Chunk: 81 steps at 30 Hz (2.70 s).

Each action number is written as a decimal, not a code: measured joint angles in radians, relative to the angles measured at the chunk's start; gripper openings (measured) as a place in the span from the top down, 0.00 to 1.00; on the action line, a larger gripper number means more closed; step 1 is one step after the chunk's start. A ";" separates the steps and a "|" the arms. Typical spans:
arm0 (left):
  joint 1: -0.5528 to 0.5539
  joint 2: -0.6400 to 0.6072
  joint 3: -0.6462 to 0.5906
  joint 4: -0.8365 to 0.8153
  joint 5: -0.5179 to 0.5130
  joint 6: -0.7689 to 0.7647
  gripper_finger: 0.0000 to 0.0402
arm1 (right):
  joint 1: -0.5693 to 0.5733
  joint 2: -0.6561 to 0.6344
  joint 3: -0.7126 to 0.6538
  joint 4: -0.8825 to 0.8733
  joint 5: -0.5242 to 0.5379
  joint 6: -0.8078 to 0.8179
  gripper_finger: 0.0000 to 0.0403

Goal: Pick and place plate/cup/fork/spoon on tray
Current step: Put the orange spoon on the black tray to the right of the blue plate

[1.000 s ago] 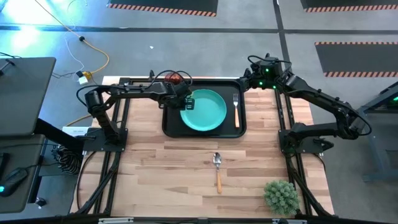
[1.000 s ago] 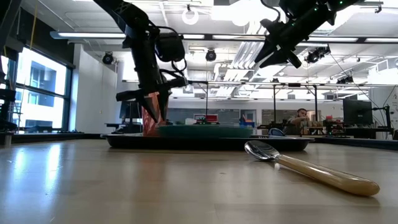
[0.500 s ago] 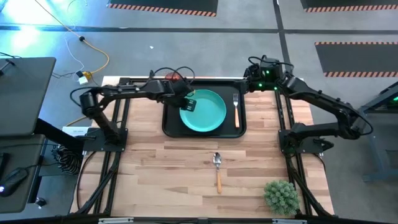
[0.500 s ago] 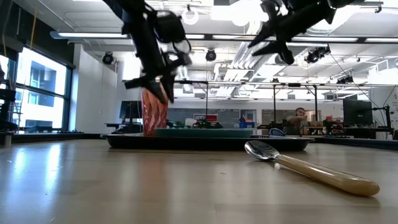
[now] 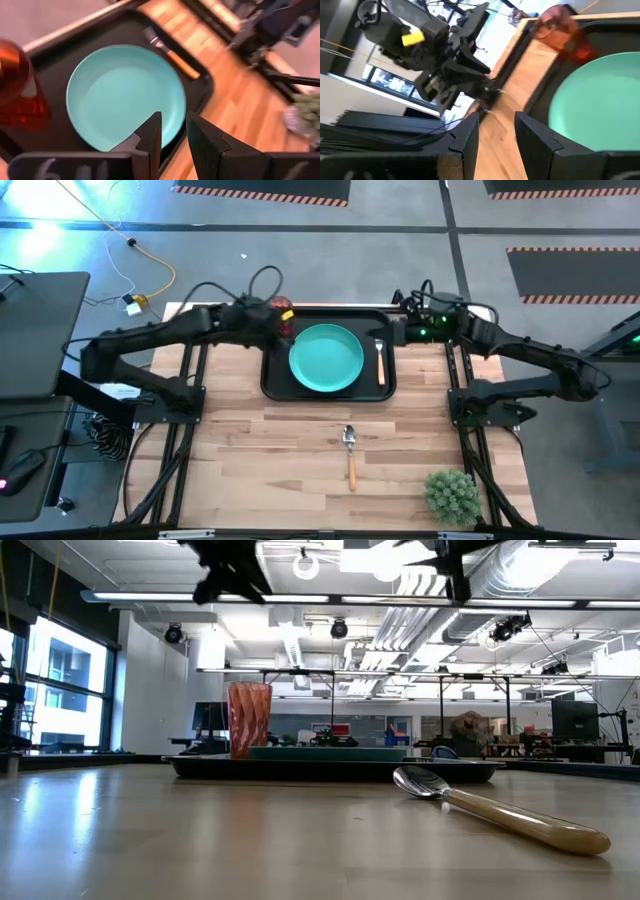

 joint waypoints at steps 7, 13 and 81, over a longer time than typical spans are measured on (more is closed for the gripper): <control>-0.021 -0.127 0.000 0.000 0.000 0.080 0.80 | 0.225 0.000 0.000 0.131 0.228 0.037 0.71; -0.020 -0.185 0.000 0.000 -0.007 0.162 0.80 | 0.384 0.000 0.000 0.151 0.429 0.043 0.71; -0.020 -0.190 0.000 -0.133 -0.011 0.172 0.80 | 0.745 0.812 0.437 -0.626 0.288 0.803 0.71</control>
